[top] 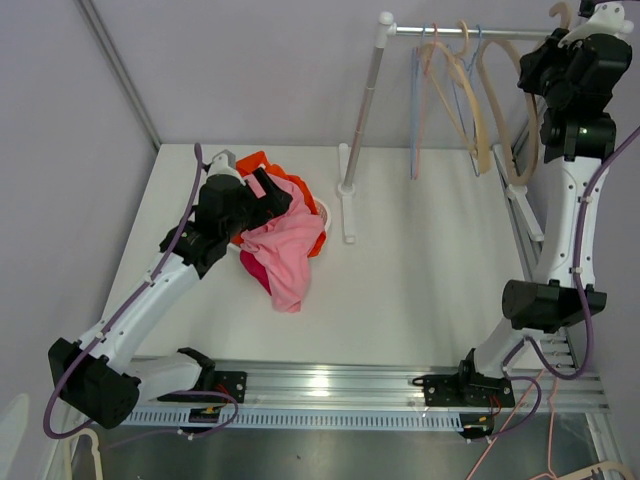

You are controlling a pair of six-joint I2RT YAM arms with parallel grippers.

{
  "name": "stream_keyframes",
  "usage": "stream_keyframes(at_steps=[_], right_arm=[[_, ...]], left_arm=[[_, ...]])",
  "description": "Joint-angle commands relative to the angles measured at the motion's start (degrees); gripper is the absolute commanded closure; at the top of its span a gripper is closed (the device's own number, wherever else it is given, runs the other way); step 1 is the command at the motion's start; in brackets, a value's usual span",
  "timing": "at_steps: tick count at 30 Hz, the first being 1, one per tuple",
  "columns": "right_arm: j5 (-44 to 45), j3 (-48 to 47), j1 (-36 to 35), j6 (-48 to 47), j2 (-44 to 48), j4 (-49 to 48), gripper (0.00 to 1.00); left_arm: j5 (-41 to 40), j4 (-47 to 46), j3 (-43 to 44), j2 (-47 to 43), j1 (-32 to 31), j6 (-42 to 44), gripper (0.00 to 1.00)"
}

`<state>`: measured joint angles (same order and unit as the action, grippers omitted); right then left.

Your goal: Remove the t-shirt from the hanger

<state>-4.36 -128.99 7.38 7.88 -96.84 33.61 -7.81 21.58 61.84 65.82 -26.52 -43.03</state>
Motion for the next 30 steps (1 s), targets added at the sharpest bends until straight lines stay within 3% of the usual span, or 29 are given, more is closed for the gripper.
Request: stream_keyframes(at_steps=[1, 5, 10, 17, 23, 25, 27, 29, 30], right_arm=[[-6.97, -3.47, 1.50, 0.03, -4.76, -9.93, 1.00], [-8.99, -3.45, 1.68, 0.73, -8.62, -16.29, 1.00], [-12.07, -13.30, 2.11, 2.75, -17.59, -15.75, 1.00], [-13.22, -11.11, 2.12, 4.78, -22.08, -15.94, 1.00], [-13.92, -2.43, 1.94, 5.74, -19.80, -14.36, 1.00], [-12.96, 0.39, 1.94, 6.53, -18.13, -13.66, 0.90], [-10.25, 2.77, 1.85, 6.89, -15.76, -11.30, 0.68], [-7.78, 5.74, 1.76, 6.28, -12.09, -10.05, 0.66], [-6.20, 7.33, 1.76, 6.18, -10.58, -10.22, 0.59]], left_arm=[[-0.80, -3.12, 1.96, -0.96, -0.55, 1.63, 0.01], [-1.68, -5.06, 2.23, -1.57, -0.63, 2.33, 0.00], [-2.12, -5.76, 2.49, -1.57, -0.63, 2.42, 0.01], [-1.24, -7.79, 0.12, -1.14, -0.63, 1.63, 0.00], [-0.71, -6.64, 0.38, -0.25, -0.81, 1.28, 0.00], [-0.89, -6.29, 0.30, -0.60, -1.07, 1.28, 0.01], [-1.32, -5.85, 0.38, -1.48, -1.60, 1.36, 0.01], [-1.94, -5.68, 0.30, -2.19, -2.04, 1.54, 0.00], [-2.20, -5.33, 0.47, -3.06, -2.30, 1.54, 0.01]])
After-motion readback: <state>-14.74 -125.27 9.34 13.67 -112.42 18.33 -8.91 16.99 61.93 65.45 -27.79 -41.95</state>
